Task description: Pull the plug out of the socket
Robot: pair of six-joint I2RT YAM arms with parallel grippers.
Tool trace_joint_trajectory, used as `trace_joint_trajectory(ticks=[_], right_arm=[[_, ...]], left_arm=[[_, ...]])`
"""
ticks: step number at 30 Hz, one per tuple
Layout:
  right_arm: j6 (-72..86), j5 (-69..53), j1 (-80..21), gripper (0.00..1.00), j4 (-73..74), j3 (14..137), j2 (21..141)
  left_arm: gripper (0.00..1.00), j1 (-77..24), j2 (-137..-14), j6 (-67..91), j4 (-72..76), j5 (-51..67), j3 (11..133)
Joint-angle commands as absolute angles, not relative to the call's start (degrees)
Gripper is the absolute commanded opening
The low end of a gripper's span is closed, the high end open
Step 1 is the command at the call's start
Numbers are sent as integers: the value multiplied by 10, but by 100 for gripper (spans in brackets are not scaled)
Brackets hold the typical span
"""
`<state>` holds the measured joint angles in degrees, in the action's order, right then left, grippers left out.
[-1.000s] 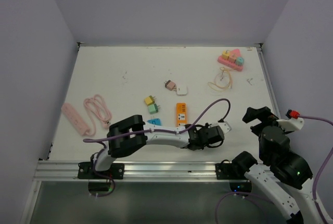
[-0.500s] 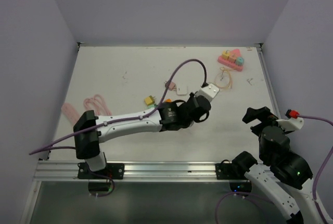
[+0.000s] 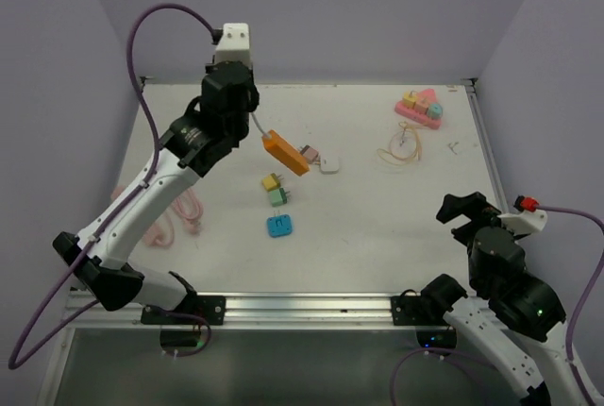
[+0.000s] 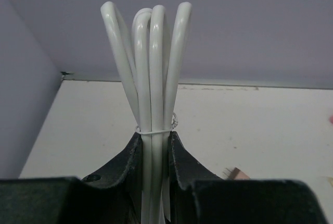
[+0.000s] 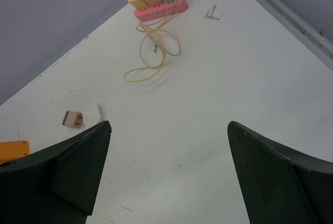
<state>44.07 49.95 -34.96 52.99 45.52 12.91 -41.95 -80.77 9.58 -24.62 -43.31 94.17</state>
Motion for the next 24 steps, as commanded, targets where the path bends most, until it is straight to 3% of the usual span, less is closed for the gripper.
trace_joint_trajectory(ticks=[1,10,24], right_arm=[[433,484,-351,98,498,447,151],[421,432,-351,98,469,425,181],[418,394,-351,98,455,408,187]], left_arm=[[0,-339,-795,58,-236,-458,943],[0,-161,-867,30,-203,-472,895],[0,-144,-904,128,-175,-315,732]])
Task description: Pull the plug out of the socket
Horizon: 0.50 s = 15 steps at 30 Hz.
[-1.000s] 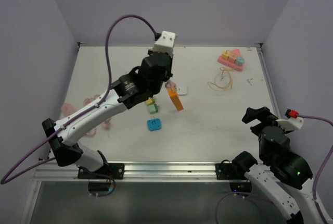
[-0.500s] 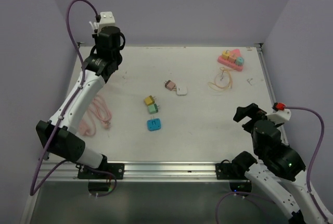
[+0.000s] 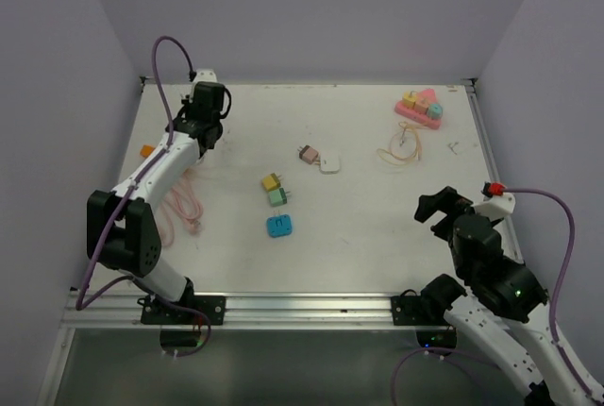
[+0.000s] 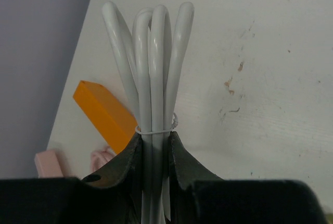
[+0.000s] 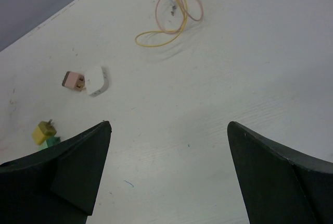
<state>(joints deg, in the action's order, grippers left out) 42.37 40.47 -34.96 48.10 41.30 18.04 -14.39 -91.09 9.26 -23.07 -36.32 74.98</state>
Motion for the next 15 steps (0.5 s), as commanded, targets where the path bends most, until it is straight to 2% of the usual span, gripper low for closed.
trace_joint_trajectory(ticks=[1,5,11,14,15], right_arm=[[419,391,-351,98,454,407,186],[410,375,-351,97,447,403,194],[396,345,-351,98,443,403,238],[393,329,-351,98,435,399,266],[394,324,-351,98,432,397,272]], left_arm=[[0,-144,-908,135,-176,-310,726],[0,-131,-920,205,-188,-309,707],[9,-50,-968,303,-231,-280,704],[18,-15,-987,314,-236,-244,712],[25,-11,-991,316,-240,-241,716]])
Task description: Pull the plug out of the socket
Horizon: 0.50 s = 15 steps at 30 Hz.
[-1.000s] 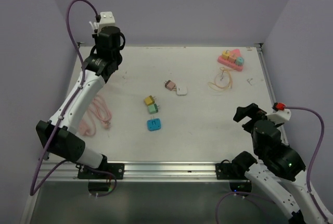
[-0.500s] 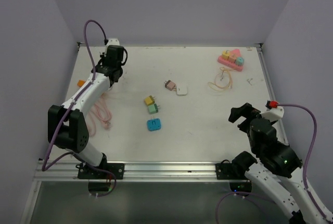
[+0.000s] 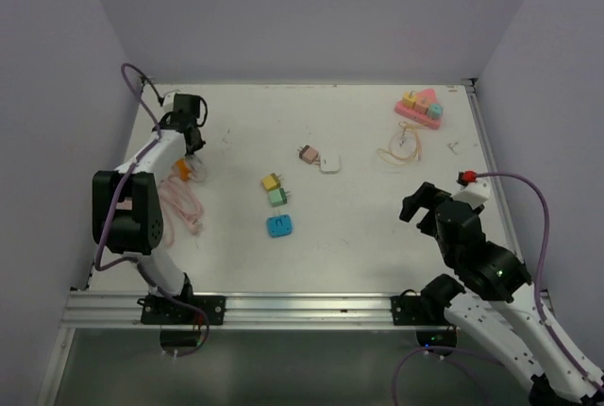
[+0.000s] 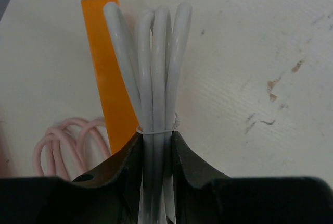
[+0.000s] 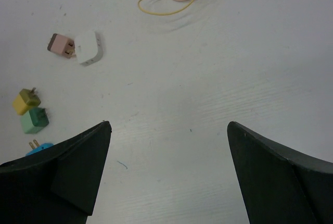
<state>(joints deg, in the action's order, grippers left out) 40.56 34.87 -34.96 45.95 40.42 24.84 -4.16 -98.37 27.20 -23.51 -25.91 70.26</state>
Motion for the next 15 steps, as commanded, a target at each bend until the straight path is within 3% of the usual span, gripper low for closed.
trace_joint_trajectory(ticks=[1,2,6,9,15], right_arm=[[393,317,-351,98,430,396,279],[391,306,-351,98,420,396,294],[385,287,-351,98,399,395,343],[384,286,-351,98,388,409,392],[364,336,-343,99,380,473,509]], left_arm=[[31,-6,-999,316,-250,-241,722],[37,0,-1002,316,-255,-238,729],[80,0,-1002,308,-253,-216,750],[96,15,-1005,301,-260,-202,774],[99,15,-956,289,-319,-172,816]])
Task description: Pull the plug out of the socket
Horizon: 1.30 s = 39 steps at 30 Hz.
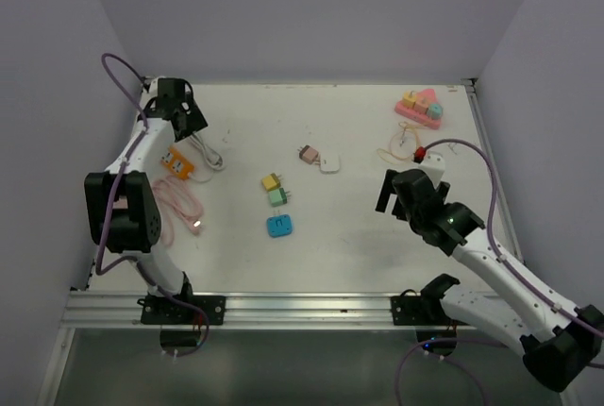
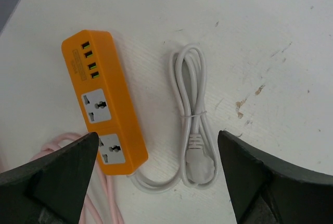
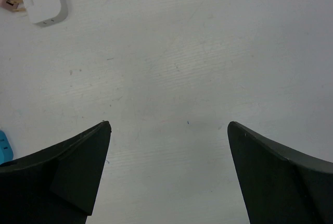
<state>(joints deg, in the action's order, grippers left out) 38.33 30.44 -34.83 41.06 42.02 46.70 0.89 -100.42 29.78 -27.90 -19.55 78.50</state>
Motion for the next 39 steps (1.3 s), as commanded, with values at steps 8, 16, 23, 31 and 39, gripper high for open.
trace_joint_trajectory(ticks=[8,16,23,31,39], right_arm=[[338,345,-250,99,321,556,657],[326,247,-112,99,251,663,821],[353,140,-20,98,196,735,931],[385,57,75,92,89,773,1024],[399,-36,130,91,-22,822,1106]], left_arm=[[100,13,-781,246,-299,-115,681],[100,-17,-571,203,-192,-71,459],[100,-37,-548,202,-172,-88,448],[100,-37,-554,205,-176,-82,449],[100,-37,-561,207,-178,-84,448]])
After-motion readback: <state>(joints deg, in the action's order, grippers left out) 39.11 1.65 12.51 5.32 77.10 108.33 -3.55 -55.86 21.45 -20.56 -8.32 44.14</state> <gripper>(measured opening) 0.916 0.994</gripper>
